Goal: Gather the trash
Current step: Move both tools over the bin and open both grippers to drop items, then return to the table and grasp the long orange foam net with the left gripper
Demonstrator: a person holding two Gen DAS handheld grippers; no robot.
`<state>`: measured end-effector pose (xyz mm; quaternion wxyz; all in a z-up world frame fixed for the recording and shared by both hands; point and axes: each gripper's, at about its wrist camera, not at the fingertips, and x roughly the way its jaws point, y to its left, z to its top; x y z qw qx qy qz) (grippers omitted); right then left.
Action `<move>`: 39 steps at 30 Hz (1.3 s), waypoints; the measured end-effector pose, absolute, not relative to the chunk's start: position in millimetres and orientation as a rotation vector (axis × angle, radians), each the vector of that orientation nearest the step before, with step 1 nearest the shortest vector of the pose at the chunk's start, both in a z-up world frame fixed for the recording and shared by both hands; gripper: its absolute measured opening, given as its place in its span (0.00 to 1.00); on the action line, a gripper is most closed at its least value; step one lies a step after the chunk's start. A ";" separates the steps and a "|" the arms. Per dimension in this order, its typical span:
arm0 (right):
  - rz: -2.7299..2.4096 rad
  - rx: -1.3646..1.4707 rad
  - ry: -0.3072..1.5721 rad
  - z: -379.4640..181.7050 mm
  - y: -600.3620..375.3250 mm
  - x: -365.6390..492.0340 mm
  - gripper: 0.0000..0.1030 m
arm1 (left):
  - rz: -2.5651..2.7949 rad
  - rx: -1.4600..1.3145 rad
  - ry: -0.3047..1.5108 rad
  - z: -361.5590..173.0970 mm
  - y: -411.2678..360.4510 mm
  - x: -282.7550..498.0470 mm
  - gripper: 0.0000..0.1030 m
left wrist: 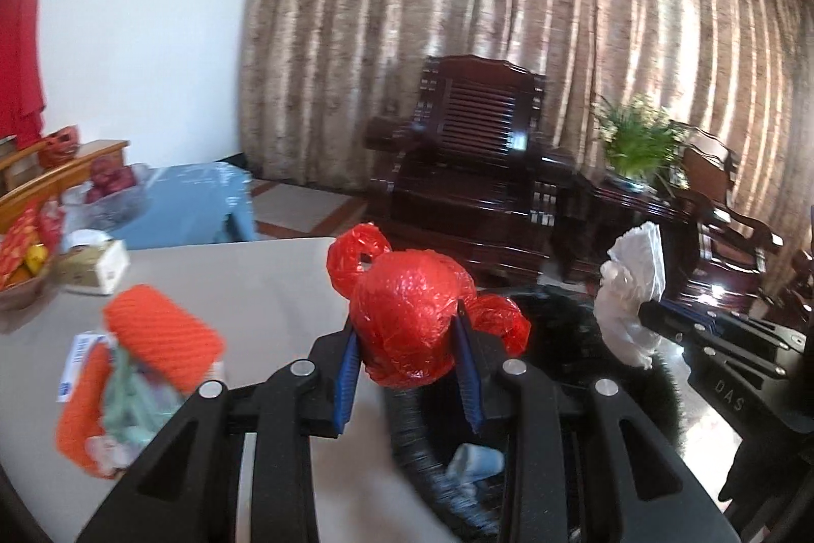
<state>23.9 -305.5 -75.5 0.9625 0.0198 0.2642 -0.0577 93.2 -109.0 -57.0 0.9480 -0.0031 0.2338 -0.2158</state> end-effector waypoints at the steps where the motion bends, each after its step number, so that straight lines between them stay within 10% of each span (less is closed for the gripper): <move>1: -0.133 0.042 0.541 -78.5 -311.6 24.4 0.05 | -0.457 -0.005 0.482 -58.9 -119.5 95.0 0.32; 7: -0.216 0.049 0.598 -104.9 -345.8 20.8 0.10 | -0.557 0.015 0.535 -74.0 -170.8 107.1 0.41; 15: -0.297 0.039 0.614 -122.6 -352.3 11.3 0.88 | -0.576 -0.001 0.574 -79.3 -174.7 113.8 0.71; 17: -0.282 0.058 0.596 -119.0 -350.7 11.2 0.93 | -0.552 0.006 0.565 -77.9 -163.8 113.1 0.74; 39: 0.141 0.016 0.533 -89.4 -169.4 77.0 0.95 | 0.012 -0.003 0.499 -82.3 76.5 81.5 0.79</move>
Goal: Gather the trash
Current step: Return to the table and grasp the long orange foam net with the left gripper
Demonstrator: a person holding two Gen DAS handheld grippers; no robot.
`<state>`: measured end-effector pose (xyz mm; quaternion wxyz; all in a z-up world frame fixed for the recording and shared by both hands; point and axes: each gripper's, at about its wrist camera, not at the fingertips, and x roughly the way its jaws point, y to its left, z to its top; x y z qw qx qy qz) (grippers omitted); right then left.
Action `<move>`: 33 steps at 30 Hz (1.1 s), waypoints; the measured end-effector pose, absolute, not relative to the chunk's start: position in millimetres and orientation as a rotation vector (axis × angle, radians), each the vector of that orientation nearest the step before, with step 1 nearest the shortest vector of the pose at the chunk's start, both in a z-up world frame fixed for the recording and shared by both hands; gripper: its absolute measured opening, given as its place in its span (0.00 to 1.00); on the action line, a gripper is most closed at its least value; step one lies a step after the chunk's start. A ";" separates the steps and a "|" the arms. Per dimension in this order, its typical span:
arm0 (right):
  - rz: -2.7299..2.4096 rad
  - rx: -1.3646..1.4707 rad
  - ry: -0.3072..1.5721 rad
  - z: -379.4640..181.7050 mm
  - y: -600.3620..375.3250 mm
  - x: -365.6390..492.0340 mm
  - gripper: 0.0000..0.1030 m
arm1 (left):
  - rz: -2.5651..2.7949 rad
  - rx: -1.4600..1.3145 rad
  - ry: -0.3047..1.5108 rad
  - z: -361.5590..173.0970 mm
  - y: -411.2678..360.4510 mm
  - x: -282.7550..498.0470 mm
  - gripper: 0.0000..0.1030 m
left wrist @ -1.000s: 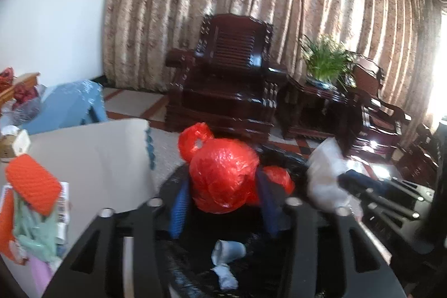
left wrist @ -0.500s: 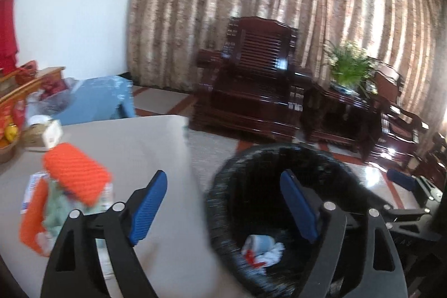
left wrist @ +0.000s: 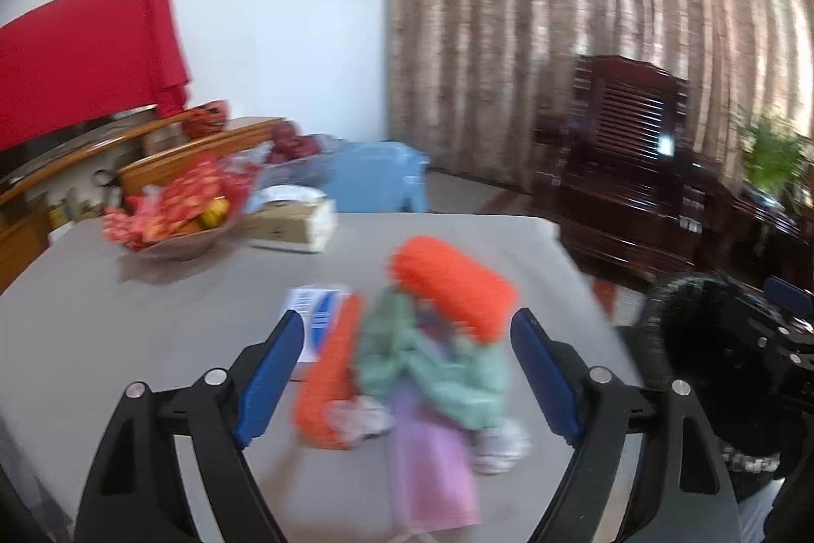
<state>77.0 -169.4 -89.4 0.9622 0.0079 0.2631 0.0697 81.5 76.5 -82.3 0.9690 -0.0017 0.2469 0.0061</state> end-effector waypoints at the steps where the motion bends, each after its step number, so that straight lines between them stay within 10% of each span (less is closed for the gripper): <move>1: 0.151 0.015 0.534 -89.9 -163.1 79.2 0.95 | 0.039 -0.011 0.500 -84.1 87.9 82.1 0.79; 21: 0.238 -0.064 0.567 -124.2 -82.9 137.1 0.95 | 0.093 -0.050 0.673 -155.3 131.9 141.6 0.65; 30: 0.253 -0.069 0.568 -125.6 -76.3 151.4 0.95 | 0.020 -0.075 0.738 -167.9 129.6 158.2 0.13; 33: 0.265 -0.071 0.564 -125.3 -72.3 153.8 0.95 | 0.022 -0.076 0.719 -162.5 130.5 154.9 0.12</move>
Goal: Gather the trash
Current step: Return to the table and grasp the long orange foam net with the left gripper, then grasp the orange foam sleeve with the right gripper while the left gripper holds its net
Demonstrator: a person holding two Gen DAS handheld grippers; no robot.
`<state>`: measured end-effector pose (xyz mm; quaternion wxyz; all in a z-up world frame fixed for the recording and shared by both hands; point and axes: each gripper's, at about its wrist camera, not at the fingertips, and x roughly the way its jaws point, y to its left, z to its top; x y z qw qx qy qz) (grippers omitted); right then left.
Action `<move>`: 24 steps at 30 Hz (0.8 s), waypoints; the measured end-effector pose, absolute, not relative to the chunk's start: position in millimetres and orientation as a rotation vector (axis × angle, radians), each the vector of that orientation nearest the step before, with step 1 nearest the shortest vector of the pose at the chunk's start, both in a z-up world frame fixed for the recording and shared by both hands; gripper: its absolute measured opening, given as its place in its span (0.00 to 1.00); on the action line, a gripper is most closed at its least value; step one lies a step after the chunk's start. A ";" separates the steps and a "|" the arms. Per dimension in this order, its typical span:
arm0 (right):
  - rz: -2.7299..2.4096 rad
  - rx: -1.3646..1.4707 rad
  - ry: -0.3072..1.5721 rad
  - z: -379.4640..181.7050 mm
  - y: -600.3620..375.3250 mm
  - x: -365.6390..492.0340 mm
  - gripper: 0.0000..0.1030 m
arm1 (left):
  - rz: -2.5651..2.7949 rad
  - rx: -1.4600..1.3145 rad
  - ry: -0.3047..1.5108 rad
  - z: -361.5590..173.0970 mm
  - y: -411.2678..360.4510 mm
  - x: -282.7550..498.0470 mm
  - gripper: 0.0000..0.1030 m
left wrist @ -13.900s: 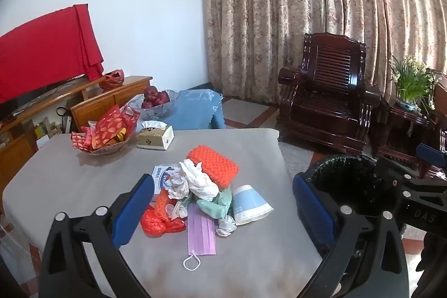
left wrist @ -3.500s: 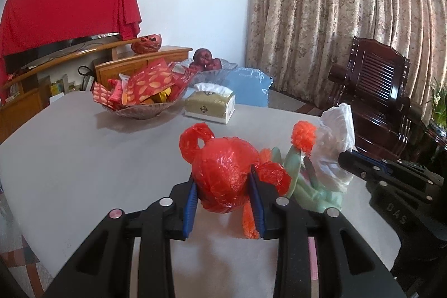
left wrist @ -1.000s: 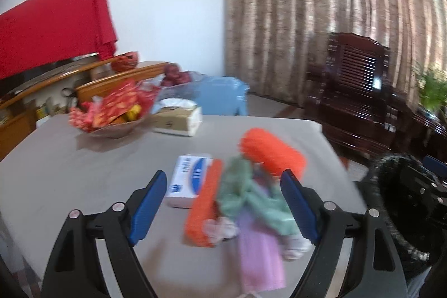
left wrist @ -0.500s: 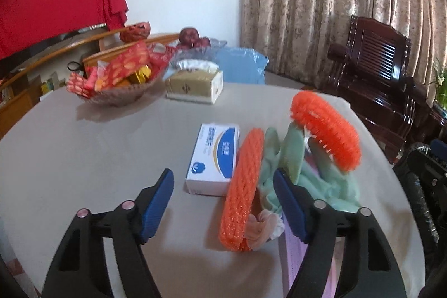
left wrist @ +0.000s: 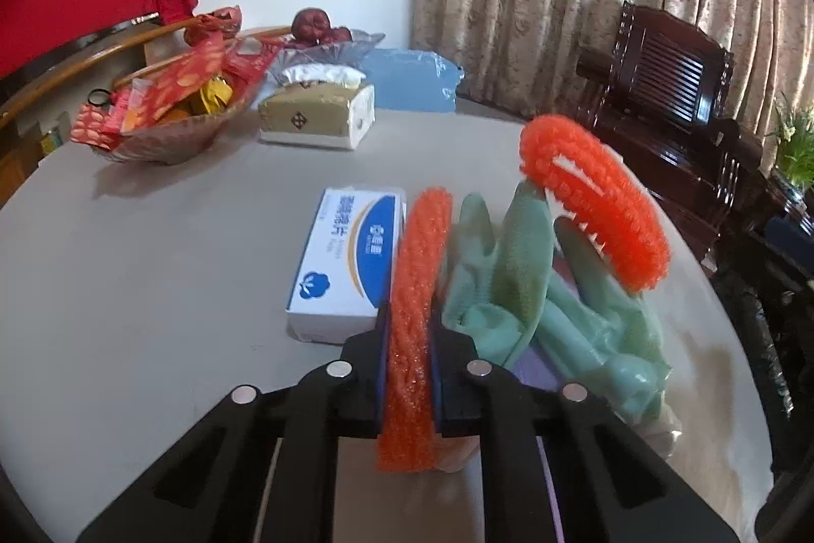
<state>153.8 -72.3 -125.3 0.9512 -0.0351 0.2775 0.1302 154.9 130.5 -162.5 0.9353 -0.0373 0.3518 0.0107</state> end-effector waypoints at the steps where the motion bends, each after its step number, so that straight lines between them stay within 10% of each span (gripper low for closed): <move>1: 0.269 -0.075 0.561 -124.7 -70.1 154.4 0.95 | 0.023 -0.086 0.706 -157.2 131.8 152.1 0.12; 20: 0.350 -0.114 0.591 -138.2 -19.1 195.5 0.94 | 0.079 -0.136 0.570 -109.5 165.0 152.2 0.12; 24: 0.372 -0.132 0.637 -146.4 -14.6 205.3 0.75 | 0.077 -0.129 0.572 -111.3 163.8 150.8 0.12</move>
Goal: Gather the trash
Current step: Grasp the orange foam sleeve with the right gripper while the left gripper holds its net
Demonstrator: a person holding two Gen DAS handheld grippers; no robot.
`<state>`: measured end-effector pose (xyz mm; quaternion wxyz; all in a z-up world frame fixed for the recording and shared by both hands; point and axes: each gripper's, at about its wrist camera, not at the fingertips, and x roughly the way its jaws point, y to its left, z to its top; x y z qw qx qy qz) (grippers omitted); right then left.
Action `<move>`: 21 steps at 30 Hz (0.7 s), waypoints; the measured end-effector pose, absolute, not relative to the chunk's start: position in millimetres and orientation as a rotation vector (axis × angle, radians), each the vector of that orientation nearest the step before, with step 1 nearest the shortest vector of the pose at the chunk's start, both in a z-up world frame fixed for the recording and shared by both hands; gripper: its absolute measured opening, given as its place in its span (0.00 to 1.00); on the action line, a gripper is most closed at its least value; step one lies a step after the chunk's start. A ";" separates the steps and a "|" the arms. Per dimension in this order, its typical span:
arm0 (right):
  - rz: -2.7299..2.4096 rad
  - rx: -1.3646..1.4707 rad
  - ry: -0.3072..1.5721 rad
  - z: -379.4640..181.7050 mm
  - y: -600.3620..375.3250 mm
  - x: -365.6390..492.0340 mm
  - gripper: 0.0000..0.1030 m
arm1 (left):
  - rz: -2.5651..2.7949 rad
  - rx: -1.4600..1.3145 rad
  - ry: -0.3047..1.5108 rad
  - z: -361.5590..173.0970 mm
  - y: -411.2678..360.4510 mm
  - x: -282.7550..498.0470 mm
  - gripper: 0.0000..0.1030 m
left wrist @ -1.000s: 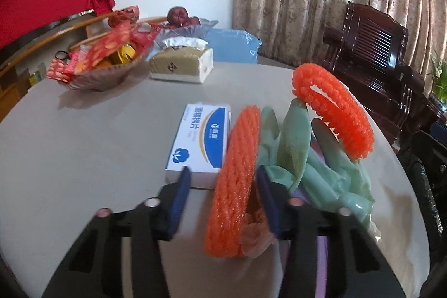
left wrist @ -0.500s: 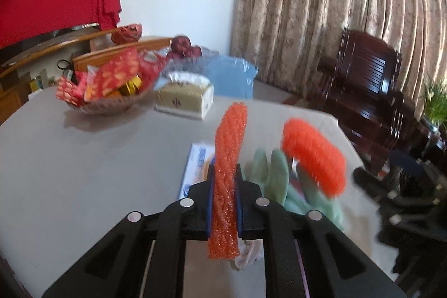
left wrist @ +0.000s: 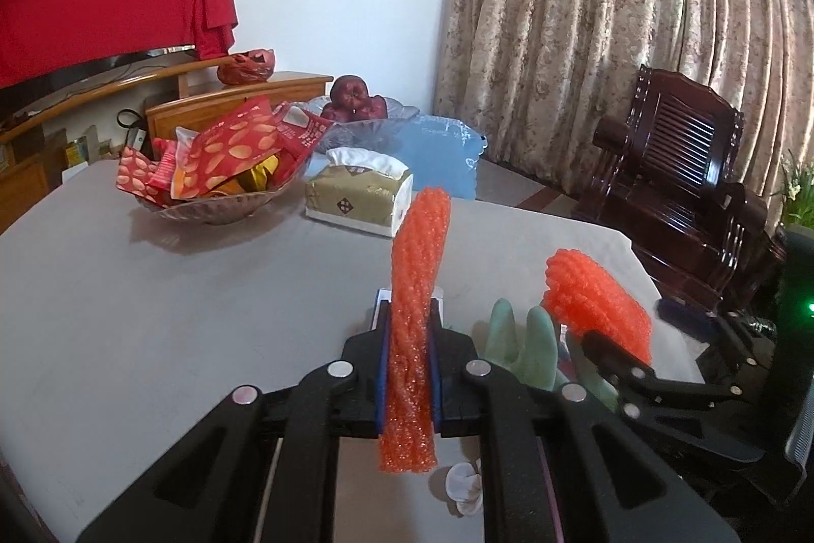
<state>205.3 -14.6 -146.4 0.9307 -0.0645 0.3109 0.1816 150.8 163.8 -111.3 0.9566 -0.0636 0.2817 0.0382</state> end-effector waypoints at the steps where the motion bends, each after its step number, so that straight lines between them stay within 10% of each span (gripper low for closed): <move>1: 0.375 -0.132 0.645 -148.1 -14.4 206.9 0.74 | 0.076 -0.129 0.572 -111.6 163.4 150.9 0.12; 9: 0.442 -0.116 0.668 -147.9 -19.6 203.9 0.21 | 0.065 -0.126 0.580 -112.6 155.3 149.3 0.12; 21: 0.428 -0.051 0.551 -90.4 -49.7 173.5 0.18 | 0.029 -0.107 0.528 -82.7 131.8 141.0 0.12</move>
